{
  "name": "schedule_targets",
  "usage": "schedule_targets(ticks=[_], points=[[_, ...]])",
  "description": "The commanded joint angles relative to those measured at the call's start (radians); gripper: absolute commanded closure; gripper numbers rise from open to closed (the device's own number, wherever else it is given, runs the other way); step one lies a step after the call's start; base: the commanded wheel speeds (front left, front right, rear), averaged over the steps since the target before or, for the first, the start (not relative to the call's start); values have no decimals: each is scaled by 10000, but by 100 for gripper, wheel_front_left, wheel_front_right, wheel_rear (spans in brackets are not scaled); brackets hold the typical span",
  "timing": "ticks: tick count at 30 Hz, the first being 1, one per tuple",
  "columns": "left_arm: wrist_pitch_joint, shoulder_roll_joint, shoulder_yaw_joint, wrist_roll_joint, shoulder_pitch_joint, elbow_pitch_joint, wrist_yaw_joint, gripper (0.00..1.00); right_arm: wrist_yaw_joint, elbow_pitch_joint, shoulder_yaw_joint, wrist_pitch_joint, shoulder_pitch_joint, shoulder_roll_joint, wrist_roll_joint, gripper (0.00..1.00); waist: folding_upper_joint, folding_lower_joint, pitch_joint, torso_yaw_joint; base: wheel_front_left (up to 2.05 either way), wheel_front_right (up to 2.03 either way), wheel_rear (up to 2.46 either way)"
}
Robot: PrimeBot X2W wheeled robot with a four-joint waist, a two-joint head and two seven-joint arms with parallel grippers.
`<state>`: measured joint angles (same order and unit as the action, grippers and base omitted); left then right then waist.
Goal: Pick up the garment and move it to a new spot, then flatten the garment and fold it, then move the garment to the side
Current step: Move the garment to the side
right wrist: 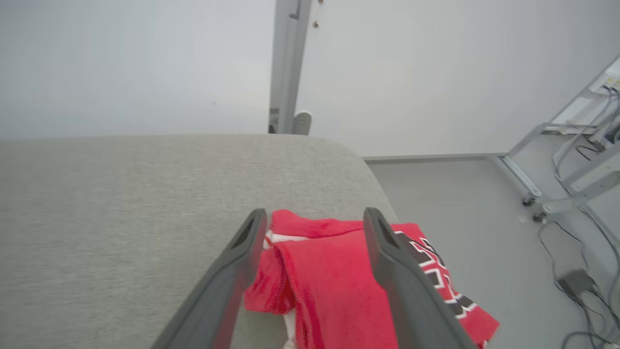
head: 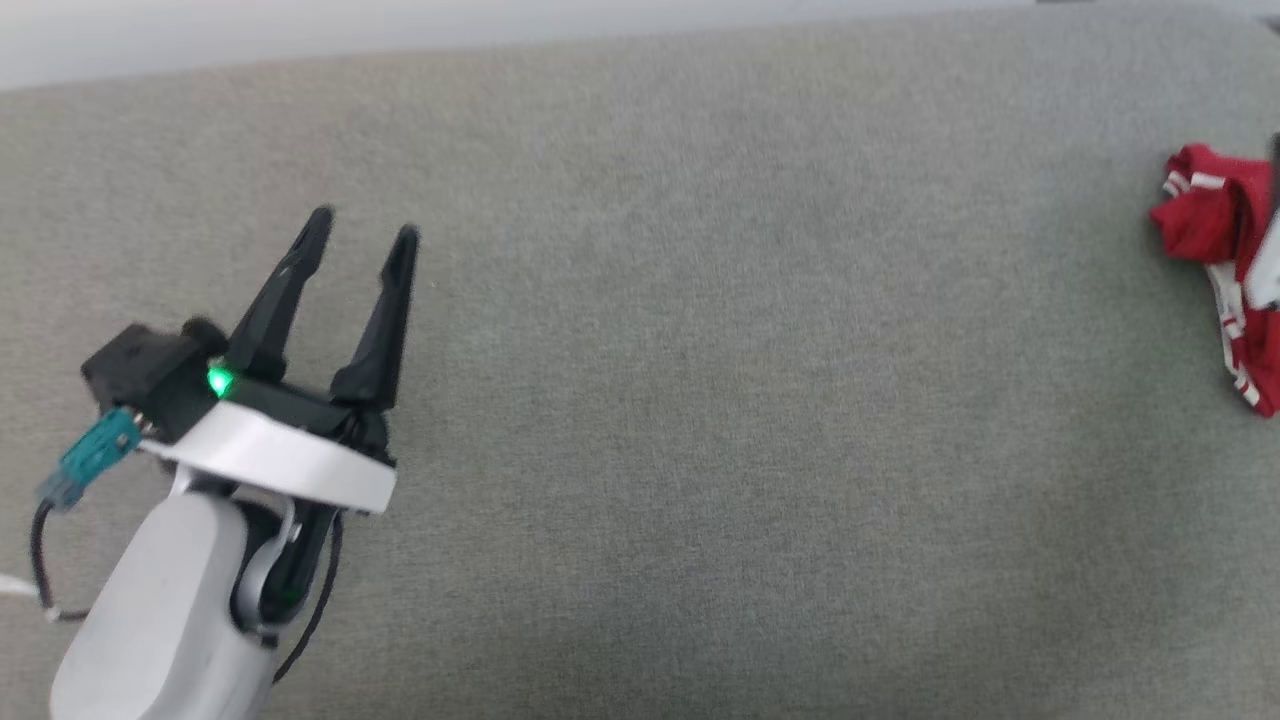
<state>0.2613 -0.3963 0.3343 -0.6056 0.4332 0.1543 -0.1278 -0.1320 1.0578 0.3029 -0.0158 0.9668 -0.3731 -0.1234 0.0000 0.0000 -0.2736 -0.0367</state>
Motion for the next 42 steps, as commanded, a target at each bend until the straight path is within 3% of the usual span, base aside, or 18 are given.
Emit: schedule_targets(ticks=[1,12,22,28,42], points=[[47,12,-239,169,-382,-58,-33,0,26,3,-283,250,-216,147,329,0,0,0,382,115,0,0,0],[47,114,-1828,831,-2654,-327,-33,0,26,-1491,-3114,1508,-2327,425,3347,0,0,0,1643,512,0,0,0],[47,368,-2822,1034,-4127,-567,-33,0,26,-3894,-4292,2047,-4663,227,4894,0,0,0,2320,692,0,0,0],[47,523,-3206,1141,-4909,-629,-33,0,27,-5183,-4113,2484,-6204,348,5200,0,0,0,2718,717,0,0,0],[47,644,-3760,1099,-5964,-887,-33,0,23,-7731,-2816,2731,-9021,1180,4744,0,0,0,3051,767,0,0,0]])
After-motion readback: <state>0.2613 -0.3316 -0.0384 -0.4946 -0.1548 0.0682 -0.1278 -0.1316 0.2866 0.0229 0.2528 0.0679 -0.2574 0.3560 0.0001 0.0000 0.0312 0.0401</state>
